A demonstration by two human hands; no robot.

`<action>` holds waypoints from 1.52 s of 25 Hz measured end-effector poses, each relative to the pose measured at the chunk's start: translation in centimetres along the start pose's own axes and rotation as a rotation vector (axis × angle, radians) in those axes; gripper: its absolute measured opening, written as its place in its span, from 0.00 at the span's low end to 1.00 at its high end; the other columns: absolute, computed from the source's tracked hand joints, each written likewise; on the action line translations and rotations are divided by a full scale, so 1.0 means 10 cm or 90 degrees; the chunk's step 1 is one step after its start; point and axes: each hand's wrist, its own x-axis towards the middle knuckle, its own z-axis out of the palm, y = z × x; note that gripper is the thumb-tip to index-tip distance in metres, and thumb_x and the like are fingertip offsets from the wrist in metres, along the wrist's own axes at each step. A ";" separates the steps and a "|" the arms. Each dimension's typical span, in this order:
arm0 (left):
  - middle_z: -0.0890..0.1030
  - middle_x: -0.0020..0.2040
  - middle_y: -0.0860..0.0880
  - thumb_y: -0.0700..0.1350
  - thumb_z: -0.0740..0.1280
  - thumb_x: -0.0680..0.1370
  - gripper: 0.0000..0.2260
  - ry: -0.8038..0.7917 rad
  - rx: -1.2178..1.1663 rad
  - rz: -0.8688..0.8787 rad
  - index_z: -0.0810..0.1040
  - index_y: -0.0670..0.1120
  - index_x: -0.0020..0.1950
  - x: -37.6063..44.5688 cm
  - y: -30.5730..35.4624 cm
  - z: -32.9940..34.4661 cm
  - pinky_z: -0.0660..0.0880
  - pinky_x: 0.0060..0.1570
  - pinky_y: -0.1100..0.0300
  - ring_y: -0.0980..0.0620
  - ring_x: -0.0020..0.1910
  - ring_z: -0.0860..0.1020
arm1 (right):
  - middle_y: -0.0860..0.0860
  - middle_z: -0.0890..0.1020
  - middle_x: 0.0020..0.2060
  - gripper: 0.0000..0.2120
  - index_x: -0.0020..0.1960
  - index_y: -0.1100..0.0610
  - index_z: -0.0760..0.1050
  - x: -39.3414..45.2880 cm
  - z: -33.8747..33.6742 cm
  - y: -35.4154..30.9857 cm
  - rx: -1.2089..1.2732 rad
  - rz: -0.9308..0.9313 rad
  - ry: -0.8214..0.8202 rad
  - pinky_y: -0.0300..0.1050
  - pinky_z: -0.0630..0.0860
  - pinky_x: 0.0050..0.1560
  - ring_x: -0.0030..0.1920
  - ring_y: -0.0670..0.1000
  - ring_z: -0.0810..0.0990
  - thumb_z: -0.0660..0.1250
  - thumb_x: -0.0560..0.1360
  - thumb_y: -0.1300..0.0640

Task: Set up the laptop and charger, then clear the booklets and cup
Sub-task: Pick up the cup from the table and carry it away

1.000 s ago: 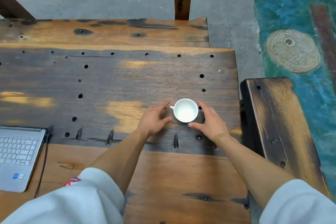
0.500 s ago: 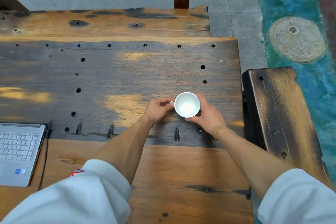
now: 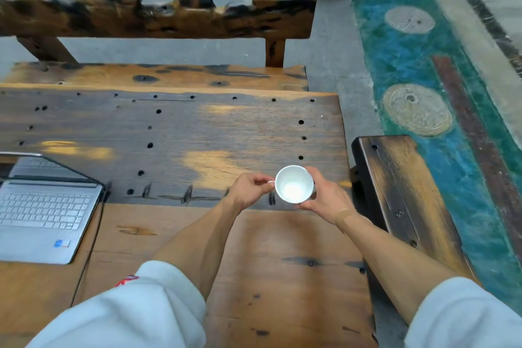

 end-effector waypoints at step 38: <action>0.86 0.47 0.48 0.43 0.74 0.74 0.07 0.072 -0.005 -0.081 0.86 0.46 0.50 -2.42 -0.75 2.18 0.76 0.55 0.60 0.56 0.46 0.81 | 0.49 0.82 0.57 0.43 0.68 0.38 0.58 -2.48 0.26 1.61 -0.117 -0.092 -0.102 0.52 0.78 0.50 0.53 0.57 0.81 0.75 0.59 0.35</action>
